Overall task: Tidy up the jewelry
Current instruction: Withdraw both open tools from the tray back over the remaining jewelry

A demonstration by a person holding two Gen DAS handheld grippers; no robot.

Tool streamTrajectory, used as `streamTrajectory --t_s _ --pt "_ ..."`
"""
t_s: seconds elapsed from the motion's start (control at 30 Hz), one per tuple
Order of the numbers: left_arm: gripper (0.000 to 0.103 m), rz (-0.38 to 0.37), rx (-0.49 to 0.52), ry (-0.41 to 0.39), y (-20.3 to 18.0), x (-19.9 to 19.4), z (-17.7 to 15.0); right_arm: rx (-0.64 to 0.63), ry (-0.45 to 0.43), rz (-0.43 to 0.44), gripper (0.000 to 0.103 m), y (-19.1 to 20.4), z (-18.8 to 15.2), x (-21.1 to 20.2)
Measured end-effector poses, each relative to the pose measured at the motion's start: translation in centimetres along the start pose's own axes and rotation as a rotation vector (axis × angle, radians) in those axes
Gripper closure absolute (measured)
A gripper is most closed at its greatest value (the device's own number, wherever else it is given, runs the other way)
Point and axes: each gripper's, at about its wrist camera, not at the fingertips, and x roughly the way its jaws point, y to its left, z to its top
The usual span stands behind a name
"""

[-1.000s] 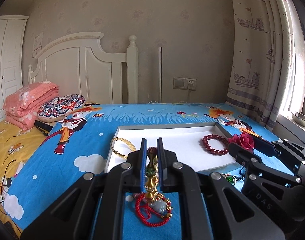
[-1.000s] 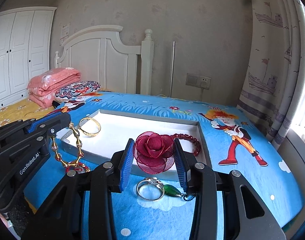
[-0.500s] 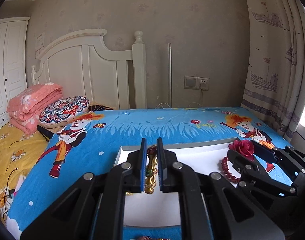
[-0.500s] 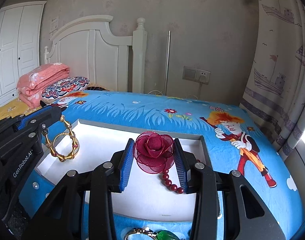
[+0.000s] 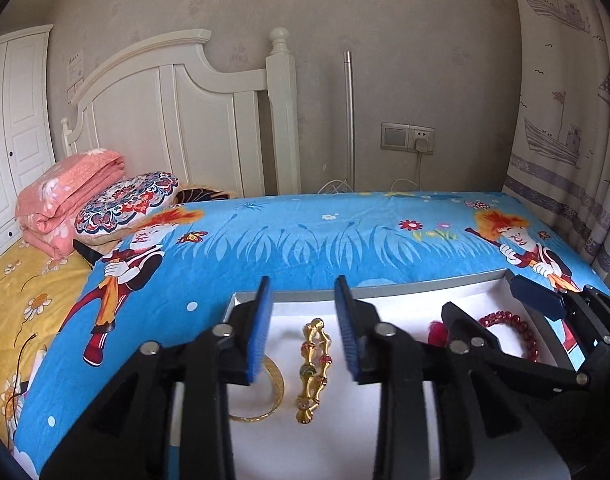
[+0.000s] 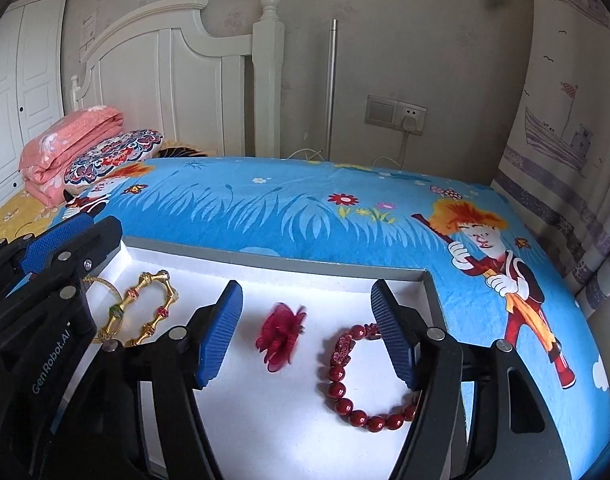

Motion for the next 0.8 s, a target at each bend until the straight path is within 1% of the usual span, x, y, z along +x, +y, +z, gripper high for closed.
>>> streamTrajectory --t_s 0.13,0.2,0.23,0.3,0.4,0.57,0.67,0.8 --pt "0.048 0.020 -0.012 0.006 0.7 -0.1 -0.3 0.004 -0.002 0.010 0.040 -0.2 -0.1 -0.6" --pt "0.033 0.028 -0.031 0.002 1.3 -0.7 -0.3 0.005 -0.010 0.018 0.040 -0.3 -0.2 -1.3" --pt "0.030 0.030 -0.034 -0.007 1.5 -1.1 -0.4 0.002 -0.018 0.027 0.040 -0.3 -0.4 -1.9" --pt "0.020 0.038 -0.027 -0.021 1.9 -2.0 -0.6 -0.013 -0.036 0.035 0.040 -0.1 -0.8 -3.0" --pt "0.012 0.040 -0.026 -0.029 2.6 -3.5 -1.5 -0.044 -0.056 0.042 0.040 0.1 -1.9 -4.6" --pt "0.005 0.043 -0.045 -0.030 3.7 -5.7 -3.7 -0.066 -0.069 0.054 0.040 -0.1 -4.1 -6.5" --pt "0.005 0.061 -0.042 -0.034 3.9 -6.7 -5.2 -0.059 -0.075 0.063 0.040 -0.5 -5.1 -7.3" --pt "0.005 0.066 -0.009 -0.037 3.8 -8.1 -7.2 -0.047 -0.088 0.073 0.039 -0.8 -6.4 -8.6"
